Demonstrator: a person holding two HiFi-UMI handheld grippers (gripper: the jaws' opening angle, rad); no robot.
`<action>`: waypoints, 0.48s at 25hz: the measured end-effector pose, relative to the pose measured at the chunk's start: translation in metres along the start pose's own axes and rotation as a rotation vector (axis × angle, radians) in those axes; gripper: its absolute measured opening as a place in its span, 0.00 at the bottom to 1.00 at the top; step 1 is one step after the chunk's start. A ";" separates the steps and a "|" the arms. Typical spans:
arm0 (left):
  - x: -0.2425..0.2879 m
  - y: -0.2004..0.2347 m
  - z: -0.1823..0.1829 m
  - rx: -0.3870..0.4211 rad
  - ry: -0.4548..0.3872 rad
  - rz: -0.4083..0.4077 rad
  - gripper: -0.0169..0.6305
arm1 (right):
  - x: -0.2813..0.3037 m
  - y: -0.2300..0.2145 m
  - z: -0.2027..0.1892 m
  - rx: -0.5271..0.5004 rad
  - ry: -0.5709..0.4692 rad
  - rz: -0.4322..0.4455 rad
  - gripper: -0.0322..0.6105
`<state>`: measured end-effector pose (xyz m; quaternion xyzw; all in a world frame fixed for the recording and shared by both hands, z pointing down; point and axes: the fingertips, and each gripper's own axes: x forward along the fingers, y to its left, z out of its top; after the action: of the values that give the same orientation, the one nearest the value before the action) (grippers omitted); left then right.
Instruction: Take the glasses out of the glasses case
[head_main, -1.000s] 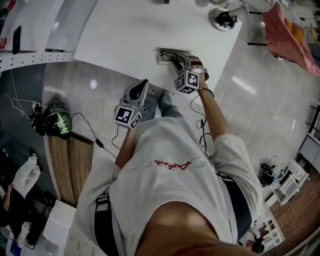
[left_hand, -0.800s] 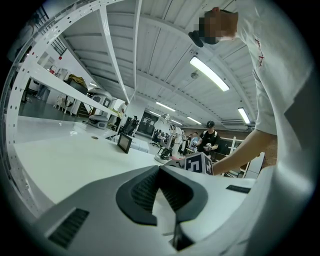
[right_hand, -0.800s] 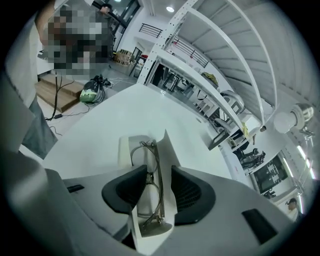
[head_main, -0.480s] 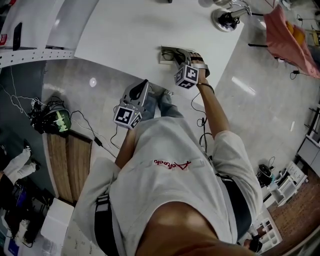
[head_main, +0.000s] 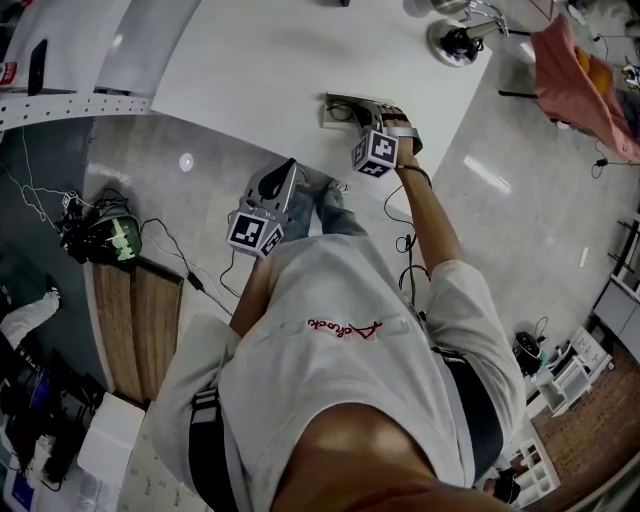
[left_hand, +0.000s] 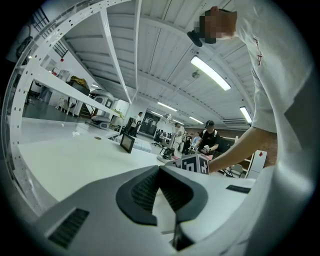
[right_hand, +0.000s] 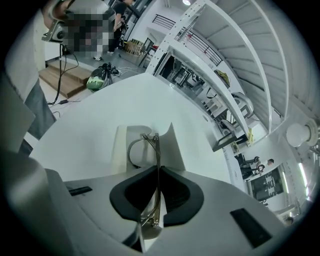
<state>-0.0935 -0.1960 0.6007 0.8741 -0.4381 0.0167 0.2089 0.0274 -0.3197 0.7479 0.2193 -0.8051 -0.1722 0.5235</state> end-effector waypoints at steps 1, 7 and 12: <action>0.000 0.000 0.000 0.000 0.000 -0.001 0.02 | 0.000 0.000 0.000 0.000 0.001 0.001 0.10; 0.001 0.000 0.001 0.003 0.002 -0.004 0.02 | -0.003 -0.004 0.004 -0.005 -0.008 -0.016 0.10; 0.002 -0.001 0.007 0.015 -0.010 -0.013 0.02 | -0.015 -0.010 0.013 -0.031 -0.026 -0.055 0.10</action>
<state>-0.0922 -0.1995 0.5947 0.8786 -0.4333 0.0142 0.2003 0.0227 -0.3193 0.7267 0.2310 -0.8027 -0.2018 0.5115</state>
